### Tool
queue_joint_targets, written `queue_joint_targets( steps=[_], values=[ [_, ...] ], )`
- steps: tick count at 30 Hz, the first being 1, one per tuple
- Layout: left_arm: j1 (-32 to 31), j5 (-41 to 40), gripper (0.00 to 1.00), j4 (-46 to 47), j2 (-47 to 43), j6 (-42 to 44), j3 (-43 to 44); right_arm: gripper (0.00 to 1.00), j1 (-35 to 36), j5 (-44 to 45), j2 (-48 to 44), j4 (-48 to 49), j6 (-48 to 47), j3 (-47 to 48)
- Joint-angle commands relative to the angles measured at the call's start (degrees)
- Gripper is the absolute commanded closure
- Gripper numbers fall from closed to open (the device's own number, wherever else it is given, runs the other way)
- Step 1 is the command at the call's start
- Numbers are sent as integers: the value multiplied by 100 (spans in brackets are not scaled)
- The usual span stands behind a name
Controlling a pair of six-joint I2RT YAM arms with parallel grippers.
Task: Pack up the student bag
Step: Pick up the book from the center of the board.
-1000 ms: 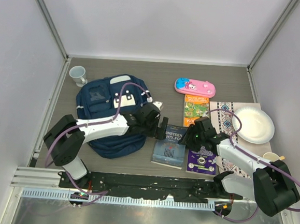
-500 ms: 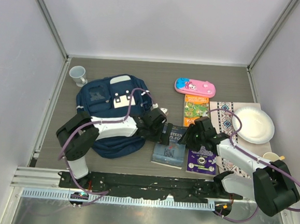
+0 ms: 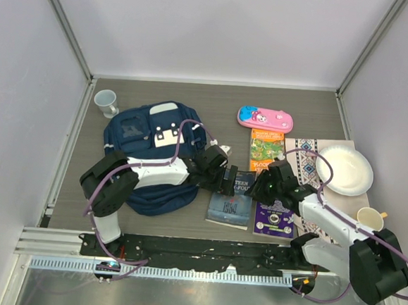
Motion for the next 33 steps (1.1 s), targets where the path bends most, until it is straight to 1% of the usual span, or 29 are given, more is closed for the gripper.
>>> queue_joint_targets(
  steps=[1, 3, 9, 12, 13, 15, 16, 20, 23, 27, 28, 31, 33],
  values=[
    [-47, 349, 12, 379, 35, -55, -81, 60, 37, -417, -420, 728, 36, 92],
    [-47, 358, 12, 414, 35, -55, -81, 60, 46, -444, -412, 772, 45, 57],
    [-47, 349, 12, 414, 18, -29, -55, 62, 37, -356, 36, 614, 53, 22],
    [-47, 323, 12, 414, -26, -29, -72, 75, 37, -286, 159, 579, 19, 22],
    [-47, 305, 12, 406, -44, -29, -81, 83, 37, -294, 151, 596, 1, 22],
    [-47, 235, 12, 397, -123, -29, -98, 92, 37, -277, 133, 623, -8, 39],
    [-47, 226, 12, 406, -149, -20, -107, 99, 37, -259, 107, 623, -8, 48],
    [-47, 24, 12, 265, -395, 120, -72, 99, 37, -58, -68, 492, -87, 197],
    [-38, -300, 10, 90, -711, 234, 24, 99, 29, 110, -279, 412, -122, 311],
    [-30, -942, 5, -366, -1194, 585, 218, 99, 2, 31, -508, 473, -122, 417],
    [-3, -1152, 2, -411, -1395, 621, 235, 99, 2, -39, -578, 526, -131, 417],
    [172, -1338, 0, -464, -1782, 700, 201, 99, -24, -101, -745, 640, -114, 435],
    [365, -1304, 0, -447, -1898, 692, 104, 99, -68, -215, -833, 780, -114, 426]
  ],
)
